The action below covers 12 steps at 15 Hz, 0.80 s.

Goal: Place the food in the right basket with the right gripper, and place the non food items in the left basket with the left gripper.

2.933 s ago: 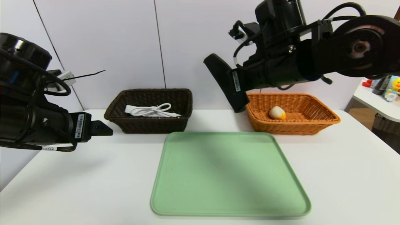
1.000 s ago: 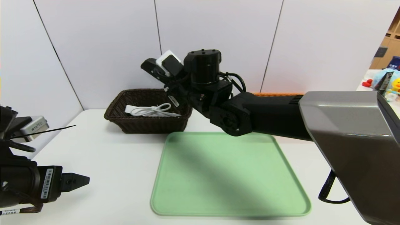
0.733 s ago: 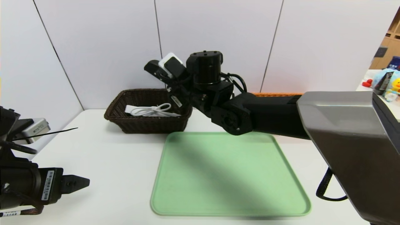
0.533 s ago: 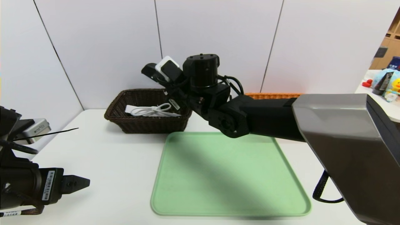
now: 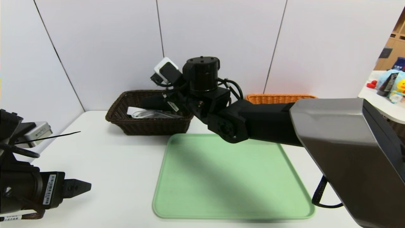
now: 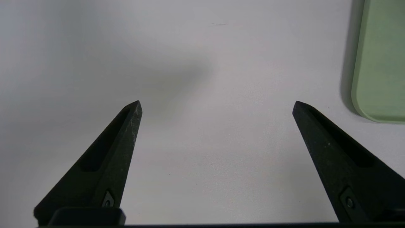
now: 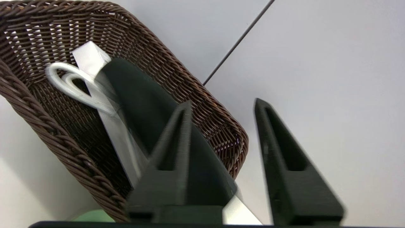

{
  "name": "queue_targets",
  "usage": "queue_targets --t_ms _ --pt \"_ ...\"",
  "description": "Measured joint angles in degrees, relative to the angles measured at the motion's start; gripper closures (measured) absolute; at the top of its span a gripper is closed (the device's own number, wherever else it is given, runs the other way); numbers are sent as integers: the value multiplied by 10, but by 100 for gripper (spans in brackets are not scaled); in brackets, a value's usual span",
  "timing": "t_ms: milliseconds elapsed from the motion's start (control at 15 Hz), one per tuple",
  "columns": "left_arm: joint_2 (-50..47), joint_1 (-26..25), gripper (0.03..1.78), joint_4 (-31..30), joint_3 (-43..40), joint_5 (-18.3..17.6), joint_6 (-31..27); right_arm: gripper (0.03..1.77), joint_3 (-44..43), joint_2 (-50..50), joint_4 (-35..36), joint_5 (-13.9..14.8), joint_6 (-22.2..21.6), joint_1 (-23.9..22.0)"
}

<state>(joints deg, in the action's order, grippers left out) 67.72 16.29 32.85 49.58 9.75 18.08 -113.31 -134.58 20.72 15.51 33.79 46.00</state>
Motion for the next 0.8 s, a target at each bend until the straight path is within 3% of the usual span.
queue_targets --t_ms 333,800 --pt "-1 0 12 0 0 0 0 58 0 0 0 0 0 2" --pt "-13 0 12 0 25 4 -3 29 1 49 -15 33 0 -12"
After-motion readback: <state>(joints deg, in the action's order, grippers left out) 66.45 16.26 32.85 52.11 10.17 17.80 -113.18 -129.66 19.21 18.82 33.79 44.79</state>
